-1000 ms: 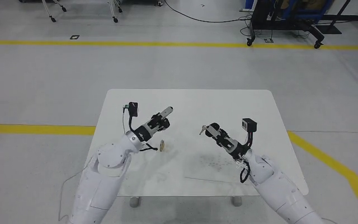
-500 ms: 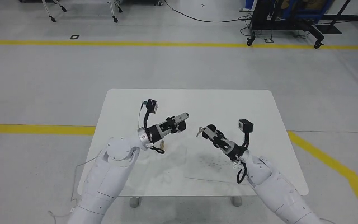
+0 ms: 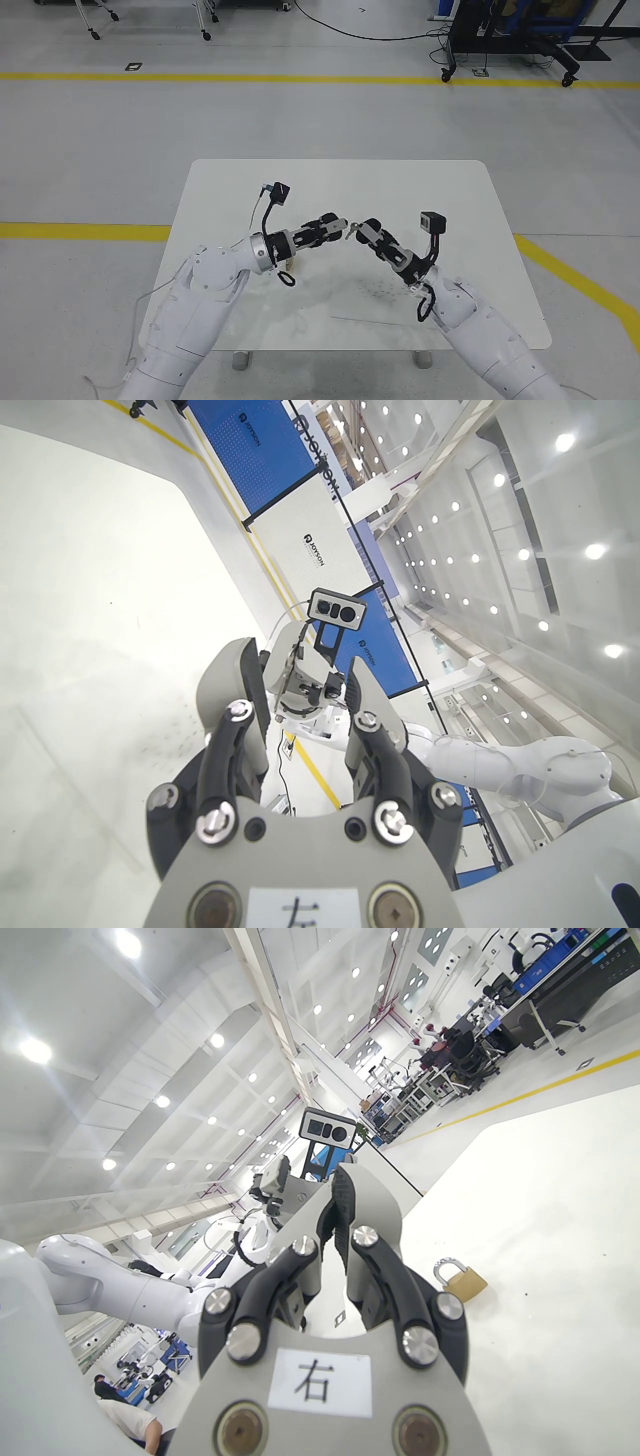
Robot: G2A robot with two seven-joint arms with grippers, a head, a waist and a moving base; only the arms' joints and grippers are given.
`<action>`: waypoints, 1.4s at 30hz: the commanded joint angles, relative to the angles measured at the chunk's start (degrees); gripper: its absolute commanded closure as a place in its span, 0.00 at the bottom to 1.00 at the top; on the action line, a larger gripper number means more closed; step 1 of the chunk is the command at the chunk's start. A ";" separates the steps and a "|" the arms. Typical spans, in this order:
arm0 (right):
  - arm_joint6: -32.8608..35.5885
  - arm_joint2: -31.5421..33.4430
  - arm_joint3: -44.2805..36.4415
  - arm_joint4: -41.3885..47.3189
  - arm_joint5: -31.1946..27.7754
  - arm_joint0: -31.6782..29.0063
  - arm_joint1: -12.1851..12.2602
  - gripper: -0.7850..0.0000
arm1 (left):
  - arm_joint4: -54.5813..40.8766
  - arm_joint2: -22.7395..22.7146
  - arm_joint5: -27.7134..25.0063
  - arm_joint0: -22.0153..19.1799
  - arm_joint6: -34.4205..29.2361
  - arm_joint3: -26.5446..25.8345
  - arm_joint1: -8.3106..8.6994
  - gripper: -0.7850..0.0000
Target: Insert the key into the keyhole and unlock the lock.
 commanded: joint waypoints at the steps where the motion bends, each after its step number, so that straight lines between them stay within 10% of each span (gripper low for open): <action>1: 0.55 -0.04 0.04 0.80 -0.40 -0.03 -0.10 1.00 | 0.37 0.37 0.10 0.04 -0.07 -0.18 0.04 0.61; 19: 4.07 0.97 0.92 4.56 -1.69 0.01 -0.87 1.00 | 0.87 2.07 0.29 0.05 -0.70 -1.14 0.52 0.75; 27: 4.85 1.61 0.61 4.68 -1.70 -0.42 -1.15 1.00 | 1.31 2.80 0.14 -0.17 -0.55 -1.01 0.69 1.00; 39: 6.03 2.39 0.29 4.97 -1.77 -0.89 -1.54 0.98 | 2.35 2.92 0.39 -0.19 0.96 -1.00 1.03 1.00; 41: 6.56 2.35 0.17 5.18 -1.75 -0.97 -1.60 0.00 | 2.39 2.92 0.31 -0.19 1.15 -1.01 1.08 1.00; 42: 6.77 2.34 0.11 5.33 -1.74 -0.97 -1.63 0.00 | 2.49 2.95 0.26 -0.20 1.25 -1.03 1.11 1.00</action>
